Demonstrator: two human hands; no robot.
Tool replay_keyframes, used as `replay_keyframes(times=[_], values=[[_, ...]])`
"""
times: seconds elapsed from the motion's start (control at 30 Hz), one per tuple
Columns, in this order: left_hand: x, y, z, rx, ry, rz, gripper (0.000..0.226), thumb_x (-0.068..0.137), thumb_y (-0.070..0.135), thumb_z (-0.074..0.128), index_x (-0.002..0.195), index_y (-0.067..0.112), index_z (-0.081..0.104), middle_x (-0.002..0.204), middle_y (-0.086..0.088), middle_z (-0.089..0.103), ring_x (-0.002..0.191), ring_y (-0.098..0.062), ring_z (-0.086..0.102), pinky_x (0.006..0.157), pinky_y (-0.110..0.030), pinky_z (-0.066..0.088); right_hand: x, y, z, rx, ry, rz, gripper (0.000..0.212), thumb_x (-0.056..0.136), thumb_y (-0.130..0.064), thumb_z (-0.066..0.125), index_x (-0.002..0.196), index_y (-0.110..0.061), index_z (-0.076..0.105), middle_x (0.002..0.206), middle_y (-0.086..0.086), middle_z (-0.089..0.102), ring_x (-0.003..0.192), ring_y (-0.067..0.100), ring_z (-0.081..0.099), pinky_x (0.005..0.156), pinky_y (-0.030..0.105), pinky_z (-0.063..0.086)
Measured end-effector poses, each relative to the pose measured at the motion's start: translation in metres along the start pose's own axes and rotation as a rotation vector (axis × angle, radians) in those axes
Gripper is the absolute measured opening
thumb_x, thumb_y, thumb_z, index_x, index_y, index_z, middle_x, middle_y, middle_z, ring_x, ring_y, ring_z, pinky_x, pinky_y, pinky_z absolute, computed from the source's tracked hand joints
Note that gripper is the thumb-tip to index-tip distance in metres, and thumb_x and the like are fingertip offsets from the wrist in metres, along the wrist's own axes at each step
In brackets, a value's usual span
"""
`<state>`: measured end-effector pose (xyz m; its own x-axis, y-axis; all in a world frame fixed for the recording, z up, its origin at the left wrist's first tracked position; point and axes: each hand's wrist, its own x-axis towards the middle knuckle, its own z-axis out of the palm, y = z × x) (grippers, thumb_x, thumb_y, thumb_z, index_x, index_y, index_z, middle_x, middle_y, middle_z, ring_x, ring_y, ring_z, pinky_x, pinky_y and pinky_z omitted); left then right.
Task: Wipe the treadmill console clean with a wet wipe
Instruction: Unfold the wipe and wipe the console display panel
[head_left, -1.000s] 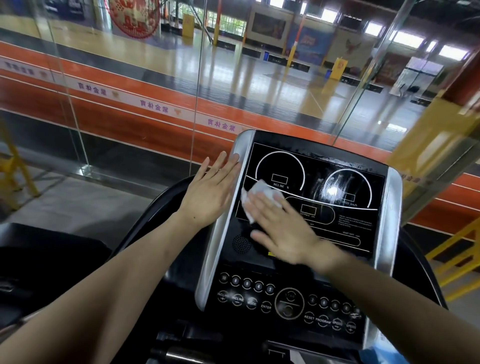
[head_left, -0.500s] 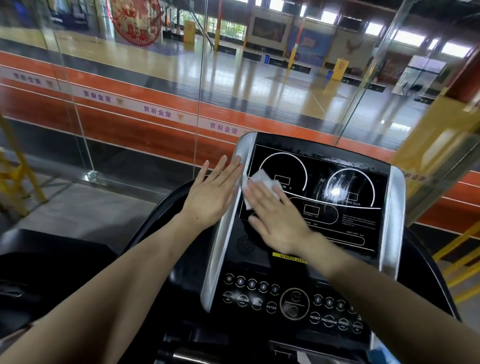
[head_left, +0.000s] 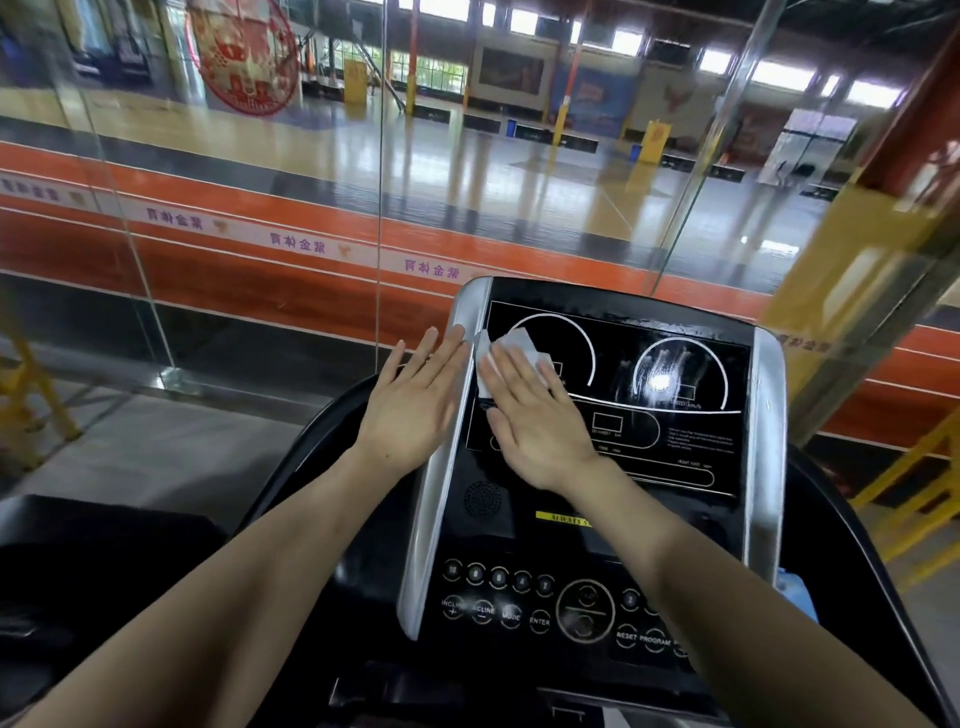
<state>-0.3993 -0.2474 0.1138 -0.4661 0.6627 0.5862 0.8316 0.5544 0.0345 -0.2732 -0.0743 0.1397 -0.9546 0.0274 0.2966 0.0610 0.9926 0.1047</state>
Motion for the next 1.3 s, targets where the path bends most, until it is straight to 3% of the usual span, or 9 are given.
replay_keyframes(times=[0.13, 0.3, 0.5, 0.63, 0.83, 1.0, 1.13, 1.3], values=[[-0.001, -0.003, 0.003, 0.023, 0.003, 0.006, 0.06, 0.108, 0.032, 0.03, 0.165, 0.02, 0.019, 0.174, 0.004, 0.01, 0.161, -0.02, 0.011, 0.127, -0.053, 0.018, -0.036, 0.042, -0.002, -0.006, 0.041, 0.099, 0.062, 0.112, -0.042, 0.015, 0.169, -0.027, -0.002, 0.178, -0.004, -0.003, 0.163, 0.01, -0.012, 0.133, 0.045, -0.003], [-0.001, 0.001, 0.006, -0.023, -0.012, -0.009, 0.063, 0.105, 0.029, 0.026, 0.166, 0.018, 0.014, 0.175, 0.004, 0.003, 0.161, -0.02, 0.006, 0.128, -0.053, 0.016, -0.046, 0.049, -0.001, 0.086, 0.089, 0.351, 0.065, 0.108, -0.045, 0.01, 0.168, -0.028, -0.009, 0.175, -0.007, -0.017, 0.161, 0.01, -0.022, 0.133, 0.042, -0.008], [-0.003, 0.005, 0.005, -0.042, 0.021, -0.04, 0.064, 0.103, 0.028, 0.026, 0.166, 0.02, 0.017, 0.175, 0.005, 0.007, 0.161, -0.018, 0.008, 0.129, -0.052, 0.014, 0.034, 0.006, -0.016, 0.098, 0.08, 0.178, 0.062, 0.112, -0.039, 0.016, 0.169, -0.024, -0.001, 0.177, -0.004, -0.009, 0.162, 0.011, -0.015, 0.132, 0.041, -0.011], [-0.003, 0.002, 0.007, -0.026, 0.025, -0.03, 0.063, 0.105, 0.028, 0.03, 0.166, 0.021, 0.017, 0.175, 0.005, 0.007, 0.161, -0.018, 0.008, 0.128, -0.054, 0.017, 0.028, 0.02, -0.018, 0.036, 0.073, 0.117, 0.062, 0.111, -0.039, 0.015, 0.17, -0.023, 0.002, 0.177, -0.003, -0.003, 0.163, 0.01, -0.011, 0.132, 0.039, -0.01], [-0.004, 0.003, 0.009, -0.032, 0.002, -0.043, 0.065, 0.104, 0.03, 0.024, 0.167, 0.023, 0.008, 0.175, 0.007, 0.0, 0.161, -0.018, 0.003, 0.128, -0.054, 0.014, -0.016, 0.056, -0.018, 0.108, 0.127, 0.398, 0.067, 0.107, -0.043, 0.01, 0.169, -0.023, -0.003, 0.177, -0.004, -0.008, 0.16, 0.008, -0.017, 0.132, 0.04, -0.01], [-0.005, 0.008, 0.009, -0.013, 0.017, -0.072, 0.066, 0.103, 0.027, 0.031, 0.166, 0.021, 0.013, 0.175, 0.004, 0.005, 0.161, -0.019, 0.009, 0.127, -0.052, 0.018, 0.039, -0.003, -0.017, 0.131, 0.113, 0.223, 0.064, 0.11, -0.038, 0.015, 0.169, -0.022, -0.001, 0.178, -0.004, -0.006, 0.163, 0.011, -0.012, 0.132, 0.044, -0.009], [-0.005, 0.009, 0.009, -0.041, 0.017, -0.067, 0.064, 0.104, 0.027, 0.029, 0.166, 0.02, 0.015, 0.175, 0.003, 0.007, 0.161, -0.019, 0.012, 0.127, -0.052, 0.02, 0.032, 0.008, -0.019, 0.087, 0.081, 0.164, 0.063, 0.11, -0.041, 0.01, 0.169, -0.024, 0.0, 0.178, -0.004, -0.004, 0.162, 0.008, -0.012, 0.133, 0.041, -0.008], [-0.006, 0.01, 0.009, -0.078, -0.006, -0.072, 0.065, 0.104, 0.027, 0.025, 0.167, 0.021, 0.009, 0.175, 0.006, 0.002, 0.161, -0.018, 0.007, 0.128, -0.051, 0.016, -0.027, 0.047, -0.006, 0.117, 0.143, 0.389, 0.064, 0.108, -0.045, 0.007, 0.169, -0.026, -0.004, 0.177, -0.006, -0.008, 0.162, 0.008, -0.015, 0.133, 0.041, -0.008]])
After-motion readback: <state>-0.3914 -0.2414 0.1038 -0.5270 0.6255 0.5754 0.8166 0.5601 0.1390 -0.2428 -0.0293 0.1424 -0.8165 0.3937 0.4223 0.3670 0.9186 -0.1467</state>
